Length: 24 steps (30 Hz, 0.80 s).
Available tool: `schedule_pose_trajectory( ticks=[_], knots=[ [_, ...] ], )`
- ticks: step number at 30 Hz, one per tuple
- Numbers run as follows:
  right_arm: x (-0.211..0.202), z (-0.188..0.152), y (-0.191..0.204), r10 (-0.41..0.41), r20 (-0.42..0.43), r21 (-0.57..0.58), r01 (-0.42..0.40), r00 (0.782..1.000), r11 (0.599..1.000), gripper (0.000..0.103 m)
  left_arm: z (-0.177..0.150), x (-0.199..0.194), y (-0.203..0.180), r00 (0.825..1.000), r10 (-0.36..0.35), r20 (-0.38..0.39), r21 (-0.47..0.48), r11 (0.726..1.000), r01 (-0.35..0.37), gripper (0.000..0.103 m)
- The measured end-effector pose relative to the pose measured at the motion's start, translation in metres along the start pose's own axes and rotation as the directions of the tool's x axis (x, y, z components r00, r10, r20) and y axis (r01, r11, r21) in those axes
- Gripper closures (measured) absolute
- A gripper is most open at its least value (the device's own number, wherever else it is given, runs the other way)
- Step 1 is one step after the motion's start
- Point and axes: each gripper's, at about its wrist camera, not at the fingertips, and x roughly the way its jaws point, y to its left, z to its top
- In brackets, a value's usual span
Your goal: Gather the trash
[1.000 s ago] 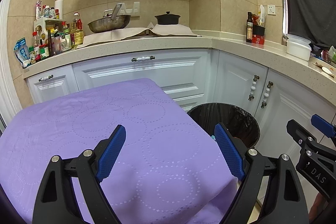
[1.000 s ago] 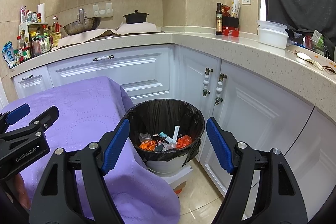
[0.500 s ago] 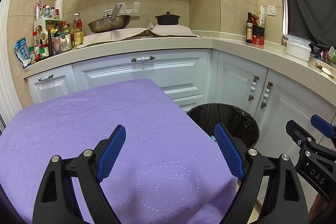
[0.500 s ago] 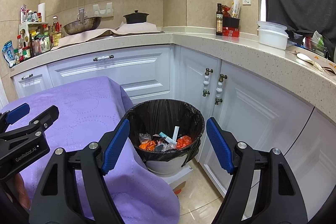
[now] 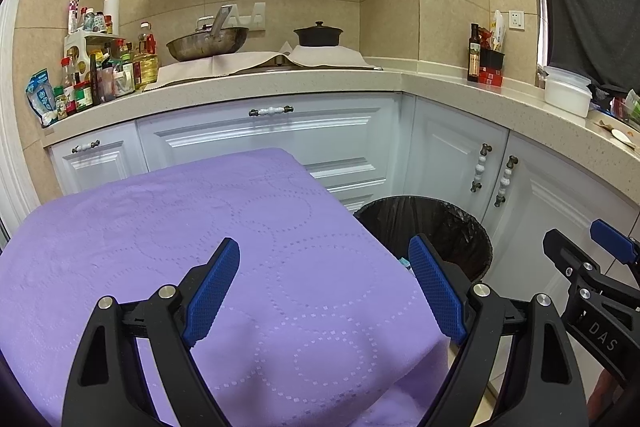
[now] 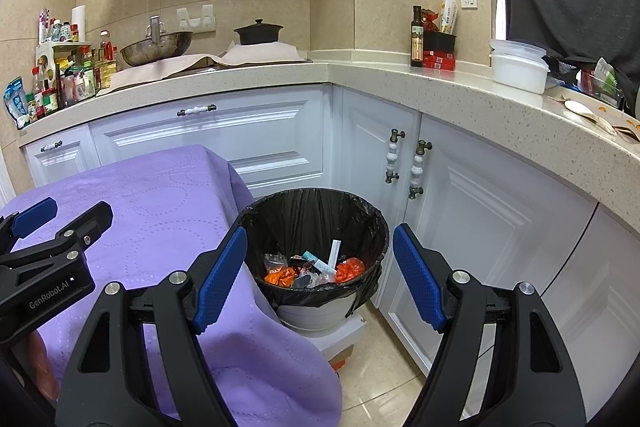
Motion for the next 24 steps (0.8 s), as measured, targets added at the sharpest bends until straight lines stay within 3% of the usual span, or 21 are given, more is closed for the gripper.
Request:
schedule_pose_trajectory(
  ticks=[17, 24],
  knots=[
    [-0.0008, -0.0004, -0.0011, 0.0, 0.003, 0.002, 0.0, 1.0, 1.0, 0.029, 0.0011, -0.0094, -0.0058, 0.999, 0.003, 0.05, 0.03, 1.0, -0.004, 0.016],
    [-0.0009, -0.0003, -0.0009, -0.002, 0.003, 0.002, 0.002, 1.0, 1.0, 0.029, -0.0005, -0.003, -0.0062, 1.0, -0.016, 0.009, 0.016, 1.0, 0.016, 0.013]
  ],
)
